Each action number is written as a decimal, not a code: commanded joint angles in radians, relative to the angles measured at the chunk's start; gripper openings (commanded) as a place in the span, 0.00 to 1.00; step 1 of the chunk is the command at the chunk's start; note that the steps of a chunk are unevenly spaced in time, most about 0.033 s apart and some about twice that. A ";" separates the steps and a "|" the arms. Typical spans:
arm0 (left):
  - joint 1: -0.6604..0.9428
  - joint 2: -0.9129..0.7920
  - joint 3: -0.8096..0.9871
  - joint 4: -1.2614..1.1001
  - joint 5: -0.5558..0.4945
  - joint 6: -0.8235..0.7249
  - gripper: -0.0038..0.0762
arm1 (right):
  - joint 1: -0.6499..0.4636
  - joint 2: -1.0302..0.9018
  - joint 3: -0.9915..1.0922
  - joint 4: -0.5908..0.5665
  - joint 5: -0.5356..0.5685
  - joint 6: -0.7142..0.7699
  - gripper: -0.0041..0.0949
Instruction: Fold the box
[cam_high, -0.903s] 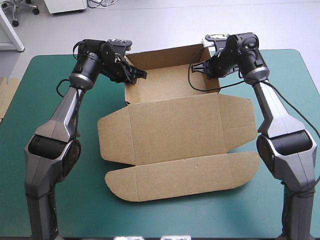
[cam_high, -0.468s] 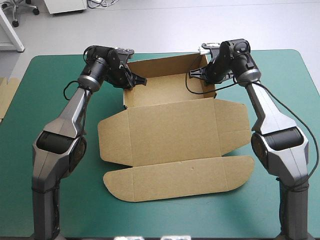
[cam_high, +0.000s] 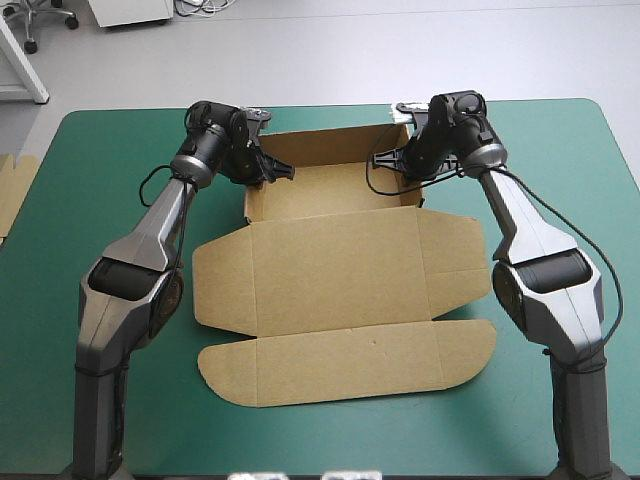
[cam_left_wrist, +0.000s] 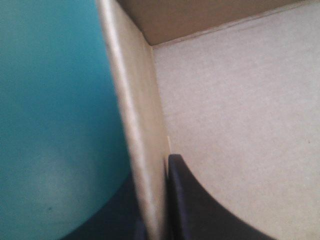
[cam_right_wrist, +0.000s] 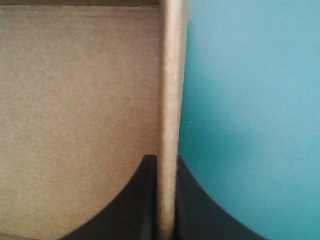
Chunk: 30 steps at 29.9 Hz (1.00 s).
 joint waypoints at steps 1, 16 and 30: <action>0.002 -0.027 -0.023 0.043 0.075 0.048 0.04 | -0.010 -0.075 -0.034 -0.044 0.001 -0.043 0.05; 0.002 0.007 -0.028 0.011 0.061 0.050 0.04 | -0.010 -0.073 -0.013 -0.075 0.001 -0.043 0.05; 0.004 -0.011 -0.029 -0.019 0.054 0.028 0.04 | -0.010 -0.073 -0.013 -0.067 0.001 -0.049 0.14</action>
